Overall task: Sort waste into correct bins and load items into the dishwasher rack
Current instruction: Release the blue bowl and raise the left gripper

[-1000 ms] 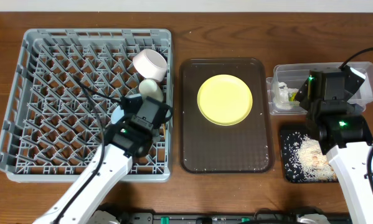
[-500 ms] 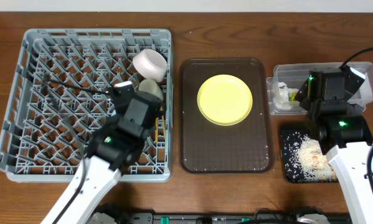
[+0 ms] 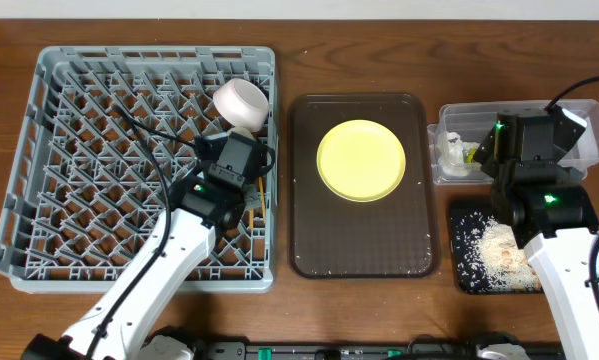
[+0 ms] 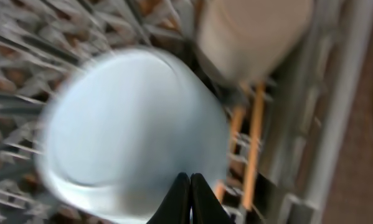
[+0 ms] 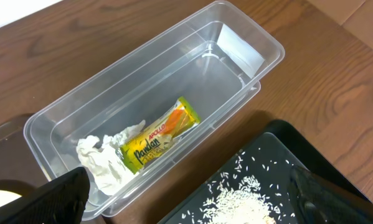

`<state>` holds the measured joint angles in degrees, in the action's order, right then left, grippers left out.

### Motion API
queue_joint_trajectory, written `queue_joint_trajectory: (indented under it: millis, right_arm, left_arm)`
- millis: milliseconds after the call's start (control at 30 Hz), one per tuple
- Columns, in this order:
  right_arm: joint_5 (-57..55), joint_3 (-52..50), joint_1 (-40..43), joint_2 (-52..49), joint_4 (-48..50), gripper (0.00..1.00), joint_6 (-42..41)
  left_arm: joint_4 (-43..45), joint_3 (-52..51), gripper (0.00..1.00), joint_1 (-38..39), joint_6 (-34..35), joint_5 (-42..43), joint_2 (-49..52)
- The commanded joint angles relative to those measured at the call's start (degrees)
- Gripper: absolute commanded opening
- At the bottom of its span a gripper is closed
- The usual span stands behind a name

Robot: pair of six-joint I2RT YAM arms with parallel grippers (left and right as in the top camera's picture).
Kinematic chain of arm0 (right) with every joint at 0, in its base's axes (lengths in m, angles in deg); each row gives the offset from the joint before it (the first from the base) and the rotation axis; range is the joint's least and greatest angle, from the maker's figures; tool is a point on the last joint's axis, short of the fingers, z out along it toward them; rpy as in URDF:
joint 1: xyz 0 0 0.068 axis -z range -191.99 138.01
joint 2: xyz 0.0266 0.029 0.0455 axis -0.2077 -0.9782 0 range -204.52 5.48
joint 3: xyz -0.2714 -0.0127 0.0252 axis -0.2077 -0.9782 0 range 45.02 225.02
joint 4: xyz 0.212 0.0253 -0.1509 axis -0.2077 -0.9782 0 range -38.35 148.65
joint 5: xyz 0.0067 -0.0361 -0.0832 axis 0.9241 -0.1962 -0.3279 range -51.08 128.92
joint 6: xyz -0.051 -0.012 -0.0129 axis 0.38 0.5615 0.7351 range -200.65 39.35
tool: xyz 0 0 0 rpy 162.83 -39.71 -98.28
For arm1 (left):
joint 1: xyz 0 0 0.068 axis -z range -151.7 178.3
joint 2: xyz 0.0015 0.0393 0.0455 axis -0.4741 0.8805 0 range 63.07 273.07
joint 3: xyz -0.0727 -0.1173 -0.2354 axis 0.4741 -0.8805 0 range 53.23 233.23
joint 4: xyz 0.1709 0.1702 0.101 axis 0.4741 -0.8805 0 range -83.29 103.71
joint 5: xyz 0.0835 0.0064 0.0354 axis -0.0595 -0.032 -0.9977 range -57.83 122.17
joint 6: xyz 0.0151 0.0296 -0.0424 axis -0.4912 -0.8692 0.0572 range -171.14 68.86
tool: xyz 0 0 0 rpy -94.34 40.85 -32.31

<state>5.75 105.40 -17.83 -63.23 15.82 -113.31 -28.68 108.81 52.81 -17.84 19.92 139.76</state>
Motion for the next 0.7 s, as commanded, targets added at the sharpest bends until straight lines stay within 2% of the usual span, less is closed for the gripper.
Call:
queue_joint_trajectory:
  millis: [0, 233, 433, 533, 567, 667]
  right_arm:
    - [-0.8, 0.6, 0.2, 0.4, -0.1, 0.99, -0.7]
    - [-0.8, 0.6, 0.2, 0.4, -0.1, 0.99, -0.7]
    - [-0.8, 0.6, 0.2, 0.4, -0.1, 0.99, -0.7]
    - [-0.8, 0.6, 0.2, 0.4, -0.1, 0.99, -0.7]
    - [-0.8, 0.6, 0.2, 0.4, -0.1, 0.99, -0.7]
    - [-0.8, 0.6, 0.2, 0.4, -0.1, 0.99, -0.7]
  left_arm:
    - [-0.2, -0.5, 0.06, -0.8, -1.9, 8.5, 0.2]
    - [1.4, 2.1, 0.06, -0.8, -3.3, 6.1, -5.5]
    - [2.6, 2.8, 0.1, -0.8, -3.3, -0.7, -12.9]
    - [2.4, 2.8, 0.15, -0.8, -3.8, 2.3, -14.1]
    - [2.4, 3.0, 0.24, -0.8, -4.7, 5.4, -14.0]
    - [2.1, 4.7, 0.27, -0.8, -6.1, 10.0, -13.2]
